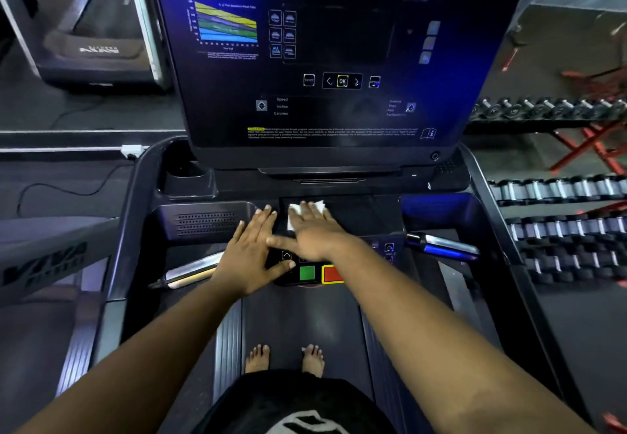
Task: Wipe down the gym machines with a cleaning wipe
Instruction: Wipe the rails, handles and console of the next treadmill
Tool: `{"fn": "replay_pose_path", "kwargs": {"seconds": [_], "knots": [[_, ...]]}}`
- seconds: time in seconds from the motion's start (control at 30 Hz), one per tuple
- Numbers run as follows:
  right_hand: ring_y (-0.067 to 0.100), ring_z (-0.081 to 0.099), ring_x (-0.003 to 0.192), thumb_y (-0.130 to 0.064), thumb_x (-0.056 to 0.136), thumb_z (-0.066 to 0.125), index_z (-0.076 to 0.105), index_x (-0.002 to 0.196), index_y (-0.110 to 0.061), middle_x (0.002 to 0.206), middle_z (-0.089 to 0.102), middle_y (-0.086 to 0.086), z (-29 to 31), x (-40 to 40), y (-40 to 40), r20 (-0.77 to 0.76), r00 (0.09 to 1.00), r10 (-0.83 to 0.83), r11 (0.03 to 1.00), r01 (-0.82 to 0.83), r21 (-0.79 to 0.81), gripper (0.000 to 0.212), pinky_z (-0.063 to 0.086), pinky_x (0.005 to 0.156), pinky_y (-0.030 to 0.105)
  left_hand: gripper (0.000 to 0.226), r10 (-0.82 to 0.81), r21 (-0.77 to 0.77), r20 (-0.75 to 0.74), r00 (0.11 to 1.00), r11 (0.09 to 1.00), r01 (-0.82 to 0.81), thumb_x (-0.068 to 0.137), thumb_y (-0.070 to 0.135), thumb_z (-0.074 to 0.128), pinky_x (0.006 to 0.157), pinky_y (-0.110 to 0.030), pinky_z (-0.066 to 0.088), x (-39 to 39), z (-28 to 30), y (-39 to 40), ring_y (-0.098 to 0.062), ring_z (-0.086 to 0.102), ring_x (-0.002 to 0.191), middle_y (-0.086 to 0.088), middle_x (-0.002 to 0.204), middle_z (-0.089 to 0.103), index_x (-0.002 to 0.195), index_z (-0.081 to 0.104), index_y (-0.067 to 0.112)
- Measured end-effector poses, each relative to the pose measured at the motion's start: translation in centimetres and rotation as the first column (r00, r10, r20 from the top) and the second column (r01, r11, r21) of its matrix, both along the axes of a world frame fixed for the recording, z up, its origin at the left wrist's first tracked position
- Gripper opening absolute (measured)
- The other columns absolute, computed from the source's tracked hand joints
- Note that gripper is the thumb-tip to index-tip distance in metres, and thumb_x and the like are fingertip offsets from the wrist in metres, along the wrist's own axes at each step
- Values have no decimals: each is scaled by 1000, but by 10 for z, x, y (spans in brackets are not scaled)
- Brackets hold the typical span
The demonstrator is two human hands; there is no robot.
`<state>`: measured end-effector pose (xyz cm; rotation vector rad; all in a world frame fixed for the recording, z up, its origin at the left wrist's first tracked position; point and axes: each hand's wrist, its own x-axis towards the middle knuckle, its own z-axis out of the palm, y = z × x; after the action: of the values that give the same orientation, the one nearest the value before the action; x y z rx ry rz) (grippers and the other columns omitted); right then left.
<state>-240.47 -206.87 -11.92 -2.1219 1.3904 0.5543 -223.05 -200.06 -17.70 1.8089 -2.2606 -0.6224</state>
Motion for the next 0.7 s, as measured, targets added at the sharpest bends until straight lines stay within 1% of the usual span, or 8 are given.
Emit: {"fn": "replay_pose_path", "kwargs": {"seconds": [0.07,0.13,0.23,0.33,0.47,0.53,0.6,0.7], "knots": [[21,-9,156,-89,84,26,-3,163,-21,170,-8,8,-1,-9,5,54,996,67,997,-65,-35,108,-5,126,47,114,-10,0,-19,1000,1000,10,78,85,34,126,-39,-2,2,-1,-1,-14,-6,156,-1,171,-1,163,5,15],[19,-6,157,-89,82,27,-1,163,-22,170,-5,6,1,-35,8,45,997,70,994,-65,-89,109,-4,126,48,112,-27,7,-18,999,1000,27,80,84,35,126,-41,-1,2,1,-1,-15,-6,156,-1,171,-2,163,5,15],[23,0,157,-96,68,14,4,163,-16,170,2,9,3,-73,15,-32,995,-97,977,89,-192,124,-3,126,51,108,-29,32,7,1000,999,28,86,77,43,125,-38,-4,1,5,-2,-15,-10,156,0,171,-7,163,1,15],[29,11,156,-101,58,5,15,161,-9,167,16,15,-4,-59,34,-18,979,-202,931,186,-314,138,2,126,52,108,-42,17,-6,999,999,42,85,78,40,126,-40,-1,2,3,-1,-15,-8,156,-1,170,-5,163,4,14],[29,19,153,-97,68,18,25,158,-8,163,29,13,-23,-9,67,98,995,-4,900,46,-433,127,4,125,55,107,-90,33,-62,994,995,92,84,77,38,127,-40,4,9,-1,-3,-14,-8,155,1,169,-5,163,4,14],[28,18,154,-94,74,26,24,159,-8,164,28,11,-31,-6,76,106,991,87,866,-23,-499,121,7,125,55,105,-114,51,-123,986,991,121,84,74,40,128,-38,3,15,0,-5,-13,-9,155,3,168,-6,163,3,15],[27,14,155,-92,76,33,19,160,-10,167,22,10,-43,-22,82,70,992,109,822,-51,-568,118,10,125,57,103,-165,46,-143,976,984,173,84,69,40,128,-39,5,20,-1,-6,-15,-9,156,3,168,-8,163,2,16],[30,4,157,-90,74,38,8,162,-9,170,6,14,-55,-45,92,19,998,-61,781,60,-622,123,7,123,61,100,-207,45,-155,966,975,216,85,64,39,128,-39,4,25,-2,-8,-18,-10,157,1,167,-9,163,1,15]]}}
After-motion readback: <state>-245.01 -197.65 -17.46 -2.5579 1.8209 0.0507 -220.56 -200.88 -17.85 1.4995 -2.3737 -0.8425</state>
